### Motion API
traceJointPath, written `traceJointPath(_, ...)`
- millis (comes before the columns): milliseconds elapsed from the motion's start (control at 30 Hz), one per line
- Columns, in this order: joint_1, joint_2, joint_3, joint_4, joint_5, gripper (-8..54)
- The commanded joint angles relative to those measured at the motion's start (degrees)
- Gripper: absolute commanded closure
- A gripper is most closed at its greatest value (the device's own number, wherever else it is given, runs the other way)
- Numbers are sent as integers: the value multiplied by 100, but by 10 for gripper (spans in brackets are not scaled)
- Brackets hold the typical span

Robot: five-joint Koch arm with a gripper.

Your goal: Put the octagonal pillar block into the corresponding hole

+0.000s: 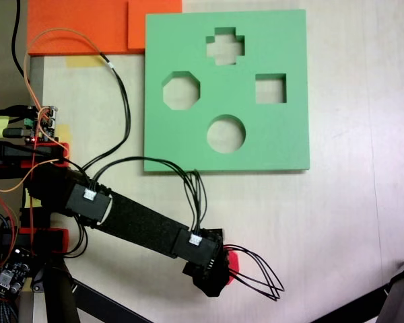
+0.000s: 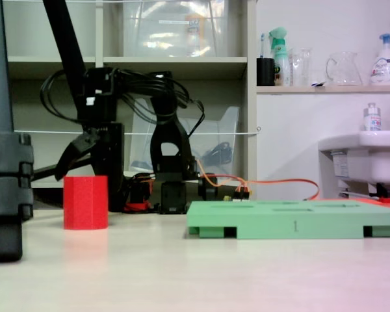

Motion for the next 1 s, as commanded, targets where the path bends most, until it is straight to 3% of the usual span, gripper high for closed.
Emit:
traceJointPath(0, 26, 105, -299, 9, -26, -68)
traceJointPath(333, -79, -185, -325, -53, -62, -61)
traceJointPath(367, -97, -229, -334, -44, -53, -35)
traceJointPath(467, -44, -387, -316, -9, -26, 139)
traceJointPath(600, 26, -413, -316, 62, 70, 153)
traceJointPath(733, 79, -413, -316, 281, 387, 208)
traceJointPath(967, 62, -272, -334, 492, 642, 214)
